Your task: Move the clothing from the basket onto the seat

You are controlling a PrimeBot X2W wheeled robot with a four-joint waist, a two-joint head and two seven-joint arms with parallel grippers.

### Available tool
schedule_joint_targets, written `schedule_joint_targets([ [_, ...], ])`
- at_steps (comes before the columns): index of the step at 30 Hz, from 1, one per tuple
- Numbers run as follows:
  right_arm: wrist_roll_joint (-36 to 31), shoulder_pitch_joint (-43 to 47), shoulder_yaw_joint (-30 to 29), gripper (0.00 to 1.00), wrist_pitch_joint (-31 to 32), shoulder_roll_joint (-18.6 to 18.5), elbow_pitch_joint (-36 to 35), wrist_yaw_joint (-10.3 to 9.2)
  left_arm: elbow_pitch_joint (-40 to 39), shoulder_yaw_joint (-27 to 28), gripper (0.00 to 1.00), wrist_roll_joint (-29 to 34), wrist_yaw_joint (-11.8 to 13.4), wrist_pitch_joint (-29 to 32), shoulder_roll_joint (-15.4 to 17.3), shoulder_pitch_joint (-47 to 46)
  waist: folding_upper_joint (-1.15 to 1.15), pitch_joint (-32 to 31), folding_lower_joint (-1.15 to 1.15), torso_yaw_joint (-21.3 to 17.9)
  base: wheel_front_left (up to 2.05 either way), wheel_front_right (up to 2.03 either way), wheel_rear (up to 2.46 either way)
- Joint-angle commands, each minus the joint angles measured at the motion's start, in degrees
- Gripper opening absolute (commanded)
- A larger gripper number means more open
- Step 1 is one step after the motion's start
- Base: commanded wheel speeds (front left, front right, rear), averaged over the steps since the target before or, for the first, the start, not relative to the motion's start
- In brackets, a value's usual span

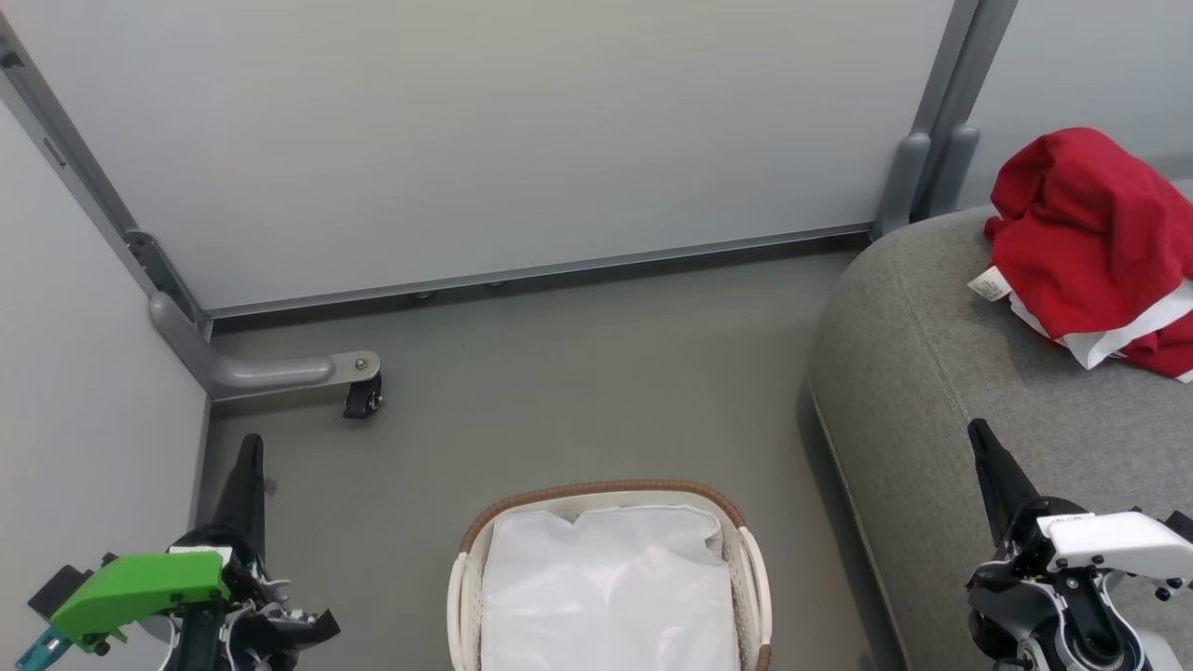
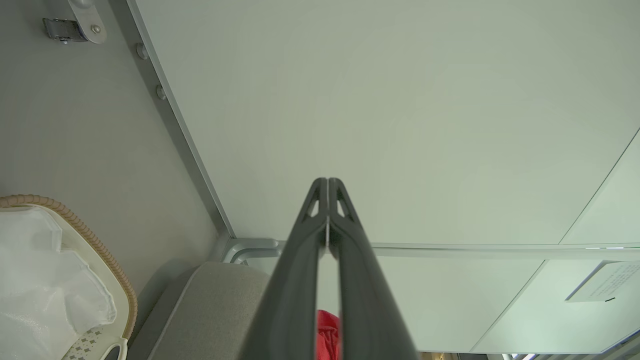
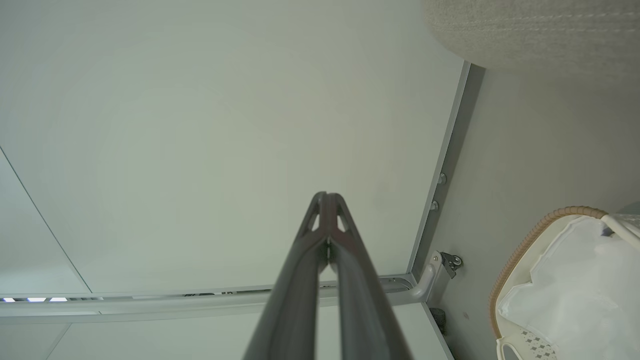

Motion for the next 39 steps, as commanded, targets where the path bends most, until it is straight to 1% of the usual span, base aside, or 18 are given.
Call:
schedule_joint_targets([
  [1, 0.19, -0.48, -0.13, 0.00, 0.08, -0.32, -0.21, 0.02, -0.14, 0.15, 0.00, -0.20, -0.29, 0.24, 0.33, -0.58, 0.00, 0.00, 0.00, 0.00, 0.00, 0.00, 0.00],
  [39, 0.20, -0.48, -0.12, 0.00, 0.07, -0.32, -0.20, 0.02, -0.14, 0.16, 0.00, -0.19, -0.30, 0.25, 0.32, -0.58, 0.00, 0.00, 0.00, 0.00, 0.00, 0.00, 0.00],
])
